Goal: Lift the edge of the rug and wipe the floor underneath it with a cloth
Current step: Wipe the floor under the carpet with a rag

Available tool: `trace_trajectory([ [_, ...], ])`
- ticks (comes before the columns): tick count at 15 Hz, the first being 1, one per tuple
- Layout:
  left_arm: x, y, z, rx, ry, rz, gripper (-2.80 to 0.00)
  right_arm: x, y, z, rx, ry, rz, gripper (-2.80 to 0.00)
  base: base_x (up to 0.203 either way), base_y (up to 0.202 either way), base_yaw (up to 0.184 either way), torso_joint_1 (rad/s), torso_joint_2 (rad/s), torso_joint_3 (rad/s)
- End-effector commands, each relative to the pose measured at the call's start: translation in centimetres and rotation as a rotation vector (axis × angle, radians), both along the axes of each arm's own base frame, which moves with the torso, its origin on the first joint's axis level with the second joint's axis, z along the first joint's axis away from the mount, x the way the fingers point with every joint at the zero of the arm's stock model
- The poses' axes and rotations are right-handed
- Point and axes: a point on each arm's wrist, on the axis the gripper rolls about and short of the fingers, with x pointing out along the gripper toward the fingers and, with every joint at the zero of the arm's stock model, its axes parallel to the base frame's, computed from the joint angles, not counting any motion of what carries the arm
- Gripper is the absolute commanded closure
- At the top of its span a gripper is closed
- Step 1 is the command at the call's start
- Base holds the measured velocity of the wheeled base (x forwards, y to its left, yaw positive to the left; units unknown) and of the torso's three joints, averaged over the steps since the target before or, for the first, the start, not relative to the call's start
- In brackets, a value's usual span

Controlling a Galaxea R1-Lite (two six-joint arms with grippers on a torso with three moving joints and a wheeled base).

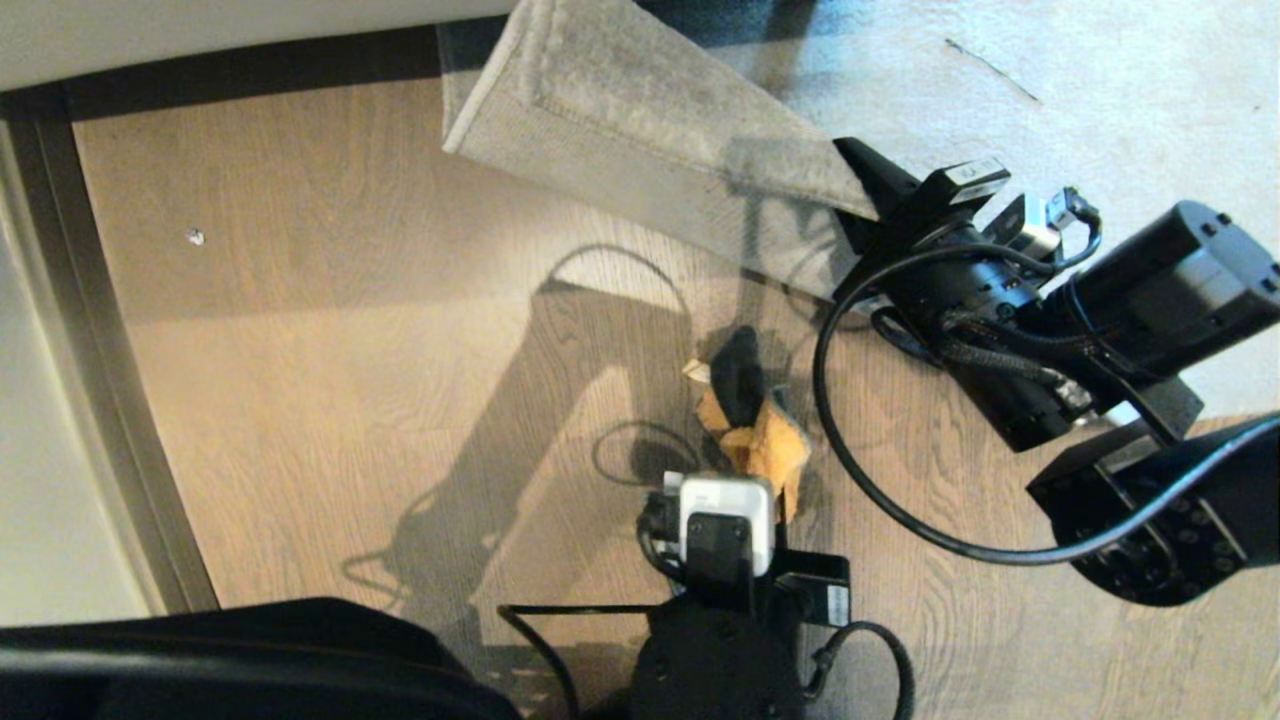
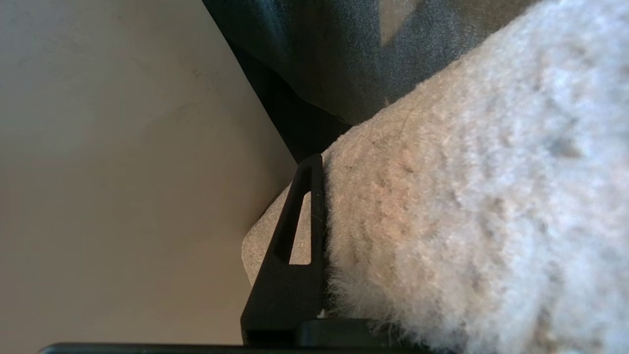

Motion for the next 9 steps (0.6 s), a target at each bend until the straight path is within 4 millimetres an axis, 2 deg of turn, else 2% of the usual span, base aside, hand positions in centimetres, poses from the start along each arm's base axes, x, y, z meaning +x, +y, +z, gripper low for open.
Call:
trace_trajectory([
  [1,1.6,-1.6,-0.7,-0.061,-0.021,0.028,0.0,-0.2,-0.2,0.4,0.033,-0.037,0.003,0.0,0.0,0.0,0.0,0.0,0.0,0.0],
  [3,4.7,-1.4,-0.7,-0.091,-0.037,0.101,0.0,-0.2,-0.2,0.4,0.033,-0.037,0.003,0.0,0.0,0.0,0.0,0.0,0.0,0.0],
  [5,7.7,0.1,-0.3,-0.106,-0.049,0.181,0.0,-0.2,-0.2,0.4,0.033,-0.037,0.003,0.0,0.0,0.0,0.0,0.0,0.0,0.0],
  [9,13.4,5.4,2.2,-0.148,-0.096,0.348,0.0,-0.1,-0.1,0.4,0.034,-0.038,0.003,0.0,0.0,0.0,0.0,0.0,0.0,0.0],
])
